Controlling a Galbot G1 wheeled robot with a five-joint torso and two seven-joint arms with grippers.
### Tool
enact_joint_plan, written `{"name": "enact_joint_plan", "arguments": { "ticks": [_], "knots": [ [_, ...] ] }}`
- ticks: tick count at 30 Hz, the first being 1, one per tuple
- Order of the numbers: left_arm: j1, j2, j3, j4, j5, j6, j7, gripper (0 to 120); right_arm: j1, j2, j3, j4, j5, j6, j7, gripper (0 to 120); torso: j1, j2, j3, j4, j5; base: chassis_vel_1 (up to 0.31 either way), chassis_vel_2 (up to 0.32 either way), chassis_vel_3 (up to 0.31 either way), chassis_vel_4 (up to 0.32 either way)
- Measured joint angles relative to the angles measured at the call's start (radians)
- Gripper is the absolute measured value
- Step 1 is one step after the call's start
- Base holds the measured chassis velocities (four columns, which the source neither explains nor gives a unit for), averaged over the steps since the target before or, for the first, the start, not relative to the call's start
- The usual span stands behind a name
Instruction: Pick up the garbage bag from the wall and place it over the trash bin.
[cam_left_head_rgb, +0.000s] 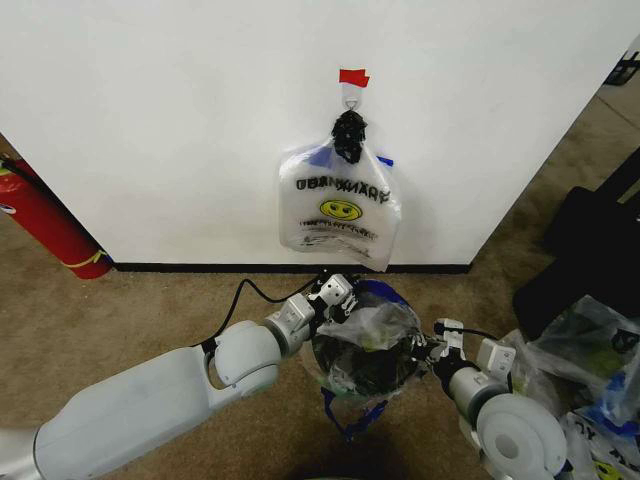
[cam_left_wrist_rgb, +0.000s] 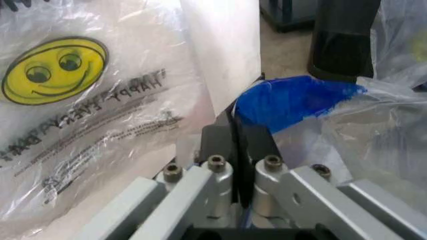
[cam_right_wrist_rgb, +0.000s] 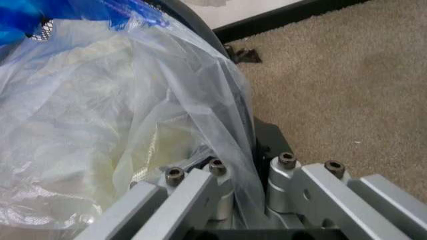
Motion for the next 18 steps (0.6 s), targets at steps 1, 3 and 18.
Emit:
{"name": "enact_joint_plan", "arguments": {
  "ticks": [1, 3, 18],
  "knots": [
    [0.000, 0.000, 0.000, 0.000, 0.000, 0.000, 0.000, 0, 0.001, 0.000, 0.000, 0.000, 0.001, 0.000, 0.000, 0, 0.000, 0.000, 0.000, 0.0000, 0.0000, 0.000, 0.000, 0.000, 0.000],
    [0.000, -0.002, 0.000, 0.000, -0.004, -0.002, -0.002, 0, 0.002, -0.001, -0.001, 0.000, 0.002, 0.000, 0.001, 0, 0.000, 0.000, 0.000, 0.0001, 0.0000, 0.000, 0.000, 0.000, 0.000],
    [-0.237, -0.097, 0.144, 0.093, -0.004, 0.007, -0.001, 0, -0.037, 0.013, -0.025, 0.016, -0.142, 0.024, -0.060, 0, 0.000, 0.000, 0.000, -0.0002, 0.0003, 0.000, 0.000, 0.000, 0.000]
  ]
}}
